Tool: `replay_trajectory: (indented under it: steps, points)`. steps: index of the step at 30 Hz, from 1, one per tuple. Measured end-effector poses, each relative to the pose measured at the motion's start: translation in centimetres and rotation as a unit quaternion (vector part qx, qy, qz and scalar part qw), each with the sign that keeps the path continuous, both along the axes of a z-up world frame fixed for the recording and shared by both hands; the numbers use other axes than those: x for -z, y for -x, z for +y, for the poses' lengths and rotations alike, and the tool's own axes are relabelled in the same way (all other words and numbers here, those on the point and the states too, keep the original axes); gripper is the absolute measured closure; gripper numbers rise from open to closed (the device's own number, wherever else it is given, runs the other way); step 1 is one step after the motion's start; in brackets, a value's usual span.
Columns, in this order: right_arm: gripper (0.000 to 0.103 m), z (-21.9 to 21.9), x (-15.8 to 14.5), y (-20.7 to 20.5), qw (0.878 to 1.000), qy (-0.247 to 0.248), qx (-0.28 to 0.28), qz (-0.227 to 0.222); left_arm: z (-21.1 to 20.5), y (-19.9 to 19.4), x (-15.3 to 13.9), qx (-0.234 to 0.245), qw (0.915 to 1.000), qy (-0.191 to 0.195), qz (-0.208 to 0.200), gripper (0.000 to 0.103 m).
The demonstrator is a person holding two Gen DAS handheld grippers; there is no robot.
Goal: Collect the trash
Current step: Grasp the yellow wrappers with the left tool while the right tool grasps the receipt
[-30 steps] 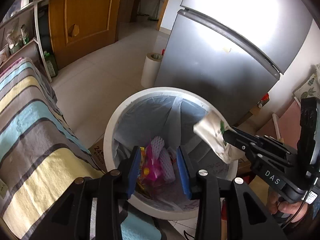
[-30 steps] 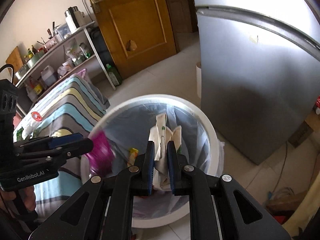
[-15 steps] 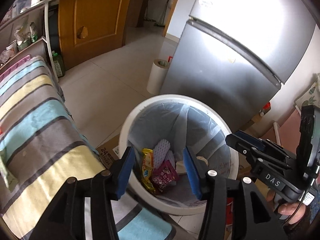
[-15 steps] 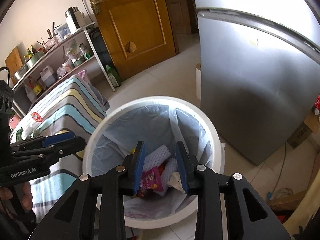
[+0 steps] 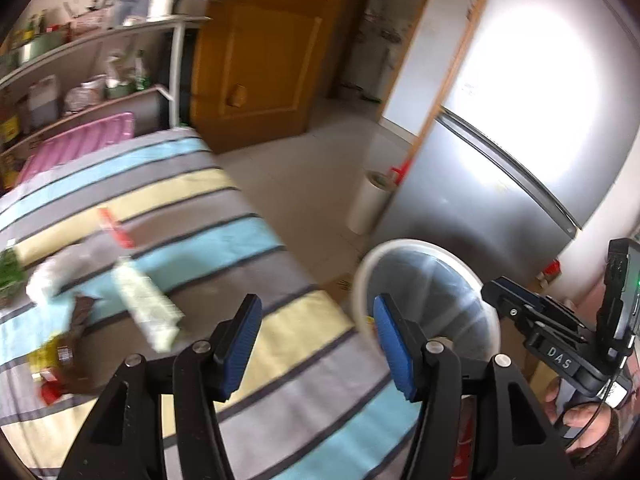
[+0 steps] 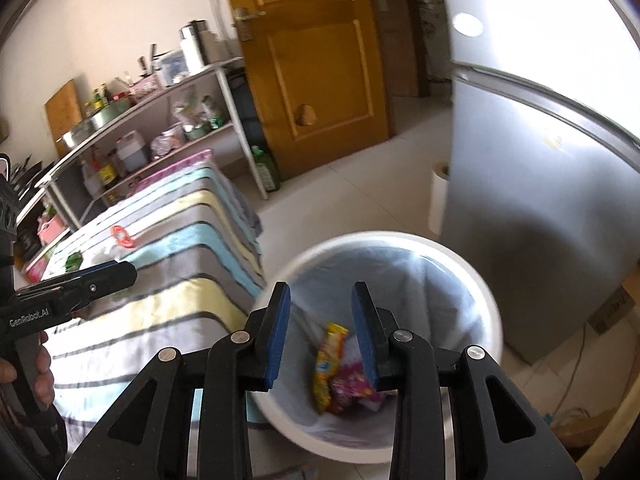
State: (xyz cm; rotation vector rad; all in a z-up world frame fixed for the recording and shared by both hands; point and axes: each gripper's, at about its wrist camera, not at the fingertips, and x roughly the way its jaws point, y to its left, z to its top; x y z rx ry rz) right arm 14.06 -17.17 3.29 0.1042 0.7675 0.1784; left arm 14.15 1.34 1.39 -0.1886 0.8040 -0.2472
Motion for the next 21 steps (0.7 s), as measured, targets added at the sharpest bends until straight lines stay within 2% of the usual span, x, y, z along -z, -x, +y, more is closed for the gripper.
replay_trajectory:
  steps: [6,12,17,21]
  points:
    - [0.069,4.9,-0.4,-0.4,0.999,0.001,-0.050,-0.008,5.7,1.5,0.0,-0.061,0.9981,0.003,-0.004,0.041]
    - [0.069,9.4,-0.3,-1.0,0.995,-0.001,-0.095,-0.008,11.0,3.4,0.2,-0.124,0.9923,0.004,-0.009,0.039]
    - [0.066,13.2,0.1,-1.7,0.991,0.002,-0.134,-0.006,14.6,5.0,1.0,-0.164,0.9864,-0.015,-0.002,0.038]
    - [0.063,16.1,0.5,-2.5,0.986,0.003,-0.165,0.000,17.1,5.6,2.0,-0.184,0.9828,-0.001,0.013,0.037]
